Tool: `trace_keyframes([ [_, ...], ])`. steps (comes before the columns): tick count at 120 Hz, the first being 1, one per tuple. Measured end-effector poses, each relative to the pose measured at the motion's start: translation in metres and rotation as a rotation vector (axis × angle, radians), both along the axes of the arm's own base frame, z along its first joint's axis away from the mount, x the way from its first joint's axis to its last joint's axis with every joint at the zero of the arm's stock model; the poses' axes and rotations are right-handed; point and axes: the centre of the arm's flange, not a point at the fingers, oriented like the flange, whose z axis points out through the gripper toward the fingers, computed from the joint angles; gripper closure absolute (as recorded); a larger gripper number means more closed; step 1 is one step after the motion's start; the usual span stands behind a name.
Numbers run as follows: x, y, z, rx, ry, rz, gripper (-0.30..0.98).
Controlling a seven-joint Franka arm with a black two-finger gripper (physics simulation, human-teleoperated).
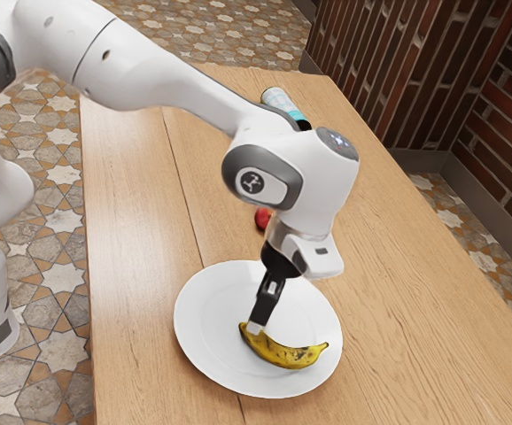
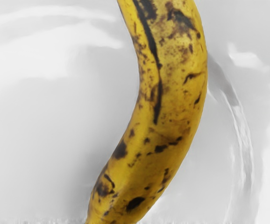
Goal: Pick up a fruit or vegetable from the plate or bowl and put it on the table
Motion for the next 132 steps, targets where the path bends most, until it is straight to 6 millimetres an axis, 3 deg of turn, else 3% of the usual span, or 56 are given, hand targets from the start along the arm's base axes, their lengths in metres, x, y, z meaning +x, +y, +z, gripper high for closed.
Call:
trace_keyframes([
  [23,0.018,0.032,-0.002,0.003,-0.002,0.063,0.0],
  [54,0.046,0.066,0.013,-0.006,-0.045,0.13,0.0],
  [132,0.064,0.142,0.014,0.009,-0.026,0.236,0.0],
])
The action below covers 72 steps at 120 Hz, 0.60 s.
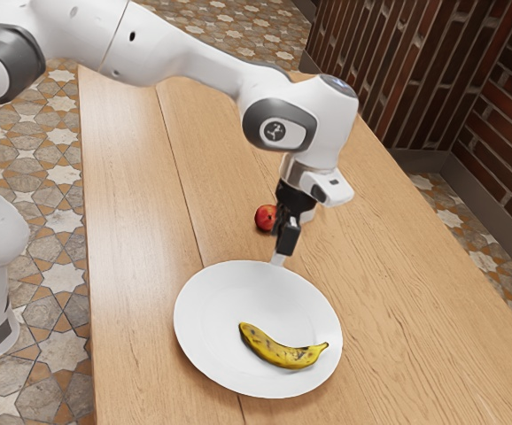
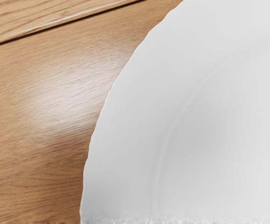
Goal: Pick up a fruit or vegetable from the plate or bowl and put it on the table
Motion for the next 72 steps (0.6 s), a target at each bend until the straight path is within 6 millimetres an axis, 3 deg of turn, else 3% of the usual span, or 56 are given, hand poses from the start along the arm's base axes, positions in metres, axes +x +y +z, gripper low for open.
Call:
trace_keyframes([
  [32,-0.003,-0.012,0.002,-0.003,0.017,-0.032,0.0],
  [72,-0.016,-0.057,0.001,-0.005,0.027,-0.129,0.0],
])
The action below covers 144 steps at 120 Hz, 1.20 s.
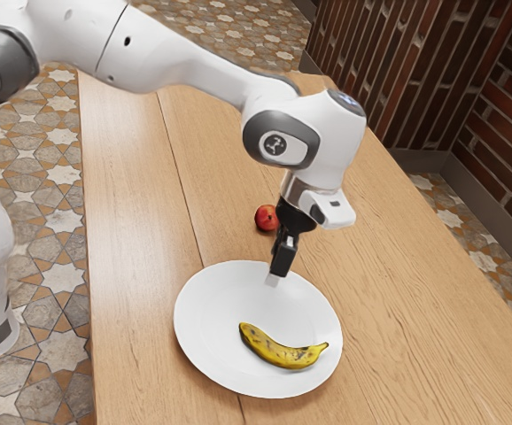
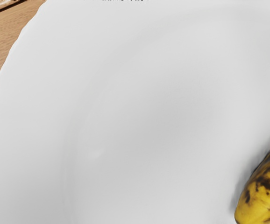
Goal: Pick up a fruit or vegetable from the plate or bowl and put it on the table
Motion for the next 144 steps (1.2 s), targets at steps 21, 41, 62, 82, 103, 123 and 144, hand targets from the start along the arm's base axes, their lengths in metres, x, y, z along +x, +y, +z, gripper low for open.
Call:
trace_keyframes([
  [21,-0.004,-0.035,0.0,-0.006,-0.003,-0.063,0.0],
  [41,-0.022,-0.086,0.0,-0.004,-0.007,-0.157,0.0],
  [62,-0.032,-0.109,-0.006,-0.007,0.005,-0.204,0.0],
  [82,-0.014,-0.086,-0.006,-0.006,0.0,-0.157,0.0],
  [103,-0.014,-0.087,-0.006,-0.003,-0.002,-0.162,0.0],
  [123,-0.016,-0.093,-0.008,-0.002,0.001,-0.173,0.0],
  [144,-0.006,-0.094,-0.029,-0.001,0.01,-0.167,0.0],
])
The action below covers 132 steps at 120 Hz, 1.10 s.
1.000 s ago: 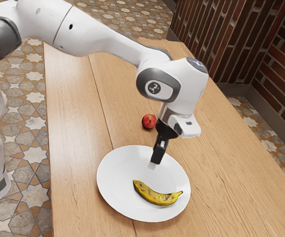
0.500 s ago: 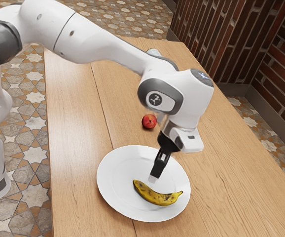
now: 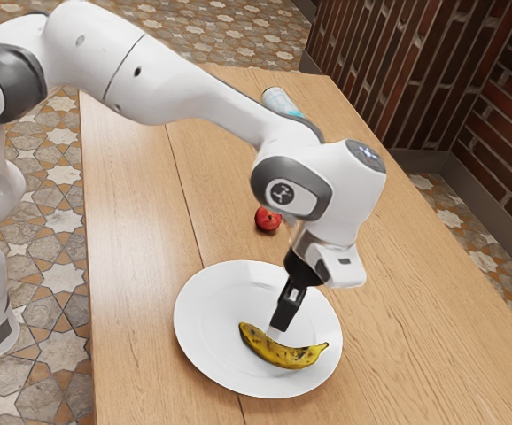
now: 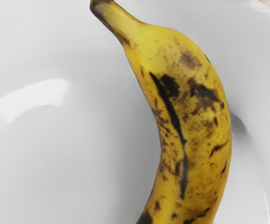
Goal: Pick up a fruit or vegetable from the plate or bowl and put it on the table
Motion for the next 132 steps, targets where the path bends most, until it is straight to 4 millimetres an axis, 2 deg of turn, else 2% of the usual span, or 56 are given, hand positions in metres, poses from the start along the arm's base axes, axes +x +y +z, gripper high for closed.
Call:
trace_keyframes([
  [25,0.006,-0.005,-0.007,-0.027,-0.036,-0.004,0.0],
  [40,0.002,-0.013,-0.007,-0.042,-0.049,-0.017,0.0],
  [72,-0.008,-0.002,-0.031,-0.054,-0.021,0.003,0.0],
  [111,-0.005,-0.005,-0.031,-0.075,-0.058,-0.002,0.0],
  [132,-0.01,-0.008,-0.038,-0.072,-0.055,-0.015,0.0],
])
